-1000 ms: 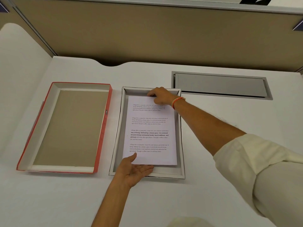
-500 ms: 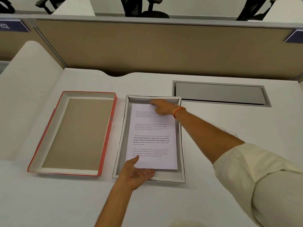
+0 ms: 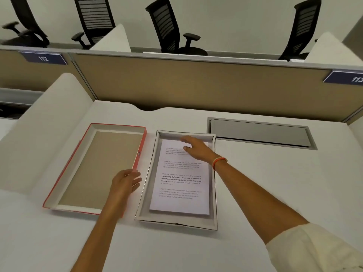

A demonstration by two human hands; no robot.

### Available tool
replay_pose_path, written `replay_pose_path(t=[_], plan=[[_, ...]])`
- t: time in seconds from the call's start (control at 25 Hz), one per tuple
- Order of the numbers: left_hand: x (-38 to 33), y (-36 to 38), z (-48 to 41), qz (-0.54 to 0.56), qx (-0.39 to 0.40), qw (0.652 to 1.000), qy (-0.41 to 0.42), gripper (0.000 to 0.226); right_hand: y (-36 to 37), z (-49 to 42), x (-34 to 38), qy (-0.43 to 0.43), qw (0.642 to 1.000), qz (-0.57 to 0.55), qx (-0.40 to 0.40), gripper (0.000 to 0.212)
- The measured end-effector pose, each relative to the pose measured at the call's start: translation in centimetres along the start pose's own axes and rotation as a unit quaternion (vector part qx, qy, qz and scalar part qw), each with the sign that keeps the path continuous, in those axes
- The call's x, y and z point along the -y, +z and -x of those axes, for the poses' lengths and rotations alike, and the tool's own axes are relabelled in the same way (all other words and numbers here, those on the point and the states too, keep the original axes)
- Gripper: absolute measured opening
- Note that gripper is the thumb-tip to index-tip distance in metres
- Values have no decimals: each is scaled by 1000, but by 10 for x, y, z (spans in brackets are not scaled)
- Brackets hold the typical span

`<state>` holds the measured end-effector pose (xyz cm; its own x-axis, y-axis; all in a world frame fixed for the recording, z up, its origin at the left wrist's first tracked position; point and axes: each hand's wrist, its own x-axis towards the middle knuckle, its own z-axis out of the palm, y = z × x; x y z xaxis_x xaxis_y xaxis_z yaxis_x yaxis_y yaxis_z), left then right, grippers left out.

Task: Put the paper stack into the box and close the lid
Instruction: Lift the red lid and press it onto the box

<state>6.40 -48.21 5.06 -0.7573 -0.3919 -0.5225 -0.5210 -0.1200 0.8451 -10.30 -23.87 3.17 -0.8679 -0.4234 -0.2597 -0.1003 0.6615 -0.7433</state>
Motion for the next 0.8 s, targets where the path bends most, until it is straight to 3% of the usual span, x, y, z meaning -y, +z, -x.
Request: replay_pose_path(t=[0.16,0.36,0.68,0.8], plan=[[-2,-58,-32,-173,-174,961,127,32,19,17,21,-27,995,-91,-13,43],[-8,-117,-75,-282,-215,920,167,31,61,21,59,-16,987,-161,10,43],[9,-196,-109,-443,-252,856,85,52,154,30,94,50,973,-210,80,58],[27,-221,-120,-447,-255,856,36,45,177,35,92,27,974,-172,145,65]])
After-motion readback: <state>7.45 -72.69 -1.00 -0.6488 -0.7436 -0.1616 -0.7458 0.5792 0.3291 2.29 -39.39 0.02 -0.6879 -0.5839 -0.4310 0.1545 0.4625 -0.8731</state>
